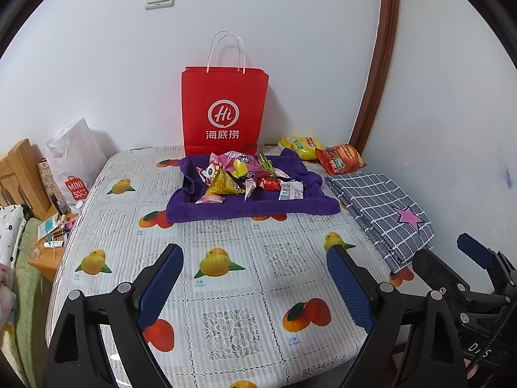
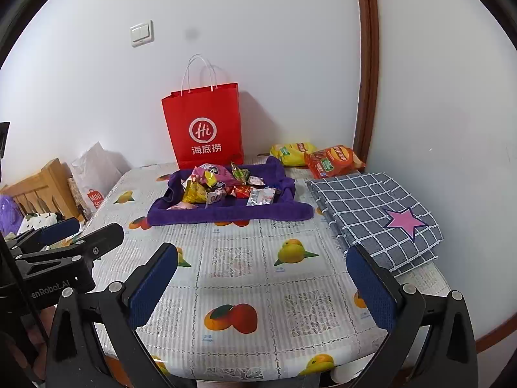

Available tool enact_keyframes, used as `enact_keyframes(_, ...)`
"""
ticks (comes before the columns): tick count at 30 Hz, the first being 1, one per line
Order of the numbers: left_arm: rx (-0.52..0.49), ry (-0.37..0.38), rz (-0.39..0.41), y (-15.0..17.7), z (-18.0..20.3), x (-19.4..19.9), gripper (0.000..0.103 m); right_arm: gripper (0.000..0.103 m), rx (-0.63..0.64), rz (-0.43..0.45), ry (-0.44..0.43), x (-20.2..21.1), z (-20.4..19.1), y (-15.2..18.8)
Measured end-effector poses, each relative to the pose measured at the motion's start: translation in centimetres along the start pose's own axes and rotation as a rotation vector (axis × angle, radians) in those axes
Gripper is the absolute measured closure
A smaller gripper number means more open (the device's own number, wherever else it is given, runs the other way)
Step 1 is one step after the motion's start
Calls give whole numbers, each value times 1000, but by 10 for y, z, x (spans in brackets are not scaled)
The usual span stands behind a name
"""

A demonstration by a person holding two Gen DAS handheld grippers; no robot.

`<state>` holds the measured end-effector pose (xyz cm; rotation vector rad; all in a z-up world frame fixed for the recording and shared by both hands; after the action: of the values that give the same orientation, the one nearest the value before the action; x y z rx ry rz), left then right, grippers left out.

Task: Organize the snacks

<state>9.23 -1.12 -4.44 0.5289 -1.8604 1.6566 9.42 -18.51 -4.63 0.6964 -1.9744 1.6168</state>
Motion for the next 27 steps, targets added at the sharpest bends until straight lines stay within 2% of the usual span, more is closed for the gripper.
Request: enact_keyframes(27, 21, -12, 20, -4, -3, 2, 13, 0, -6, 10, -25, 1, -6, -1)
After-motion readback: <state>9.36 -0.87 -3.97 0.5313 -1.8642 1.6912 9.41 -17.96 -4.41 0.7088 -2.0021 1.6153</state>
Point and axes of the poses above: each gripper's, at about its wrist camera, not at the fingertips, and x roughly against the way its jaws point, z to its right, y to its underside, the point moved 8 cm from there along -x, roughly the way its jaws point, and after that the axes turned 12 degrees about -x, right-handed, at the moved point
